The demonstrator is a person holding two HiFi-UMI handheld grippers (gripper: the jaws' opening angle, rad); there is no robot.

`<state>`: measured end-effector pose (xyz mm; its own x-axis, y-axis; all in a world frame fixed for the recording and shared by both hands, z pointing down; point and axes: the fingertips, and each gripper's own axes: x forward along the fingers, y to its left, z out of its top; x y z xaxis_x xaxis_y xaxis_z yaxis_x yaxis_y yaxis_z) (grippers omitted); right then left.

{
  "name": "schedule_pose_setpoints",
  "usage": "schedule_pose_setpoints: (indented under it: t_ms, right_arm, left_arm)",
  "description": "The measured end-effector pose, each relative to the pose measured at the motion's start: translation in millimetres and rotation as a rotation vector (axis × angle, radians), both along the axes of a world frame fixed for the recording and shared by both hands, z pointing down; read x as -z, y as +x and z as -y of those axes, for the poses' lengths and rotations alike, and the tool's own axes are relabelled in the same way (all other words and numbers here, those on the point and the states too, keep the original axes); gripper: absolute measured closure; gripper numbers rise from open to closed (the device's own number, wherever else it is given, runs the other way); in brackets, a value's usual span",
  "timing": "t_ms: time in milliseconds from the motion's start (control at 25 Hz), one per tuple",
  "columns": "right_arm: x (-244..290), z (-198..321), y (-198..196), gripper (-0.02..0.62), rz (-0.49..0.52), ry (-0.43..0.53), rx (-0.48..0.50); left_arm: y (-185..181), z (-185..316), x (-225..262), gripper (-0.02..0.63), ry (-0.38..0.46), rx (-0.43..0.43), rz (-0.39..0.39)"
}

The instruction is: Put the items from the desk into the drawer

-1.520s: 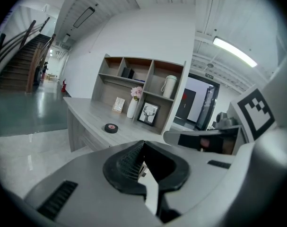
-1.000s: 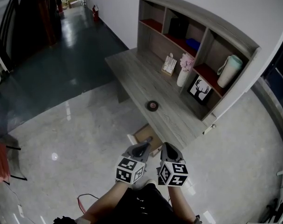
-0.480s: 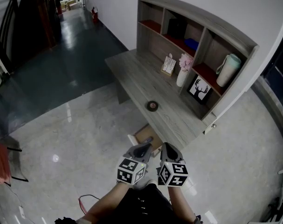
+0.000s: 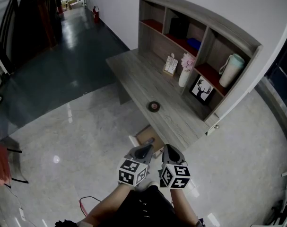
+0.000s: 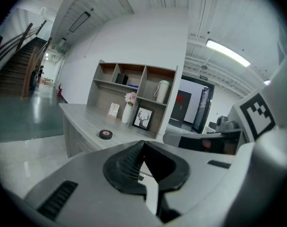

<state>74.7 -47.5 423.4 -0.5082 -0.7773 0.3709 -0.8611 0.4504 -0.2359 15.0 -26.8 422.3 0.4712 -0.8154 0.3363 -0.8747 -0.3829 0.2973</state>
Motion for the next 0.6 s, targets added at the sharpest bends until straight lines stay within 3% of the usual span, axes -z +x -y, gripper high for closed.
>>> schedule_pose_setpoints:
  t_ms: [600]
  right_arm:
    - [-10, 26, 3, 0.583, -0.049, -0.02, 0.028]
  left_arm:
    - [0, 22, -9, 0.597, -0.018, 0.026, 0.006]
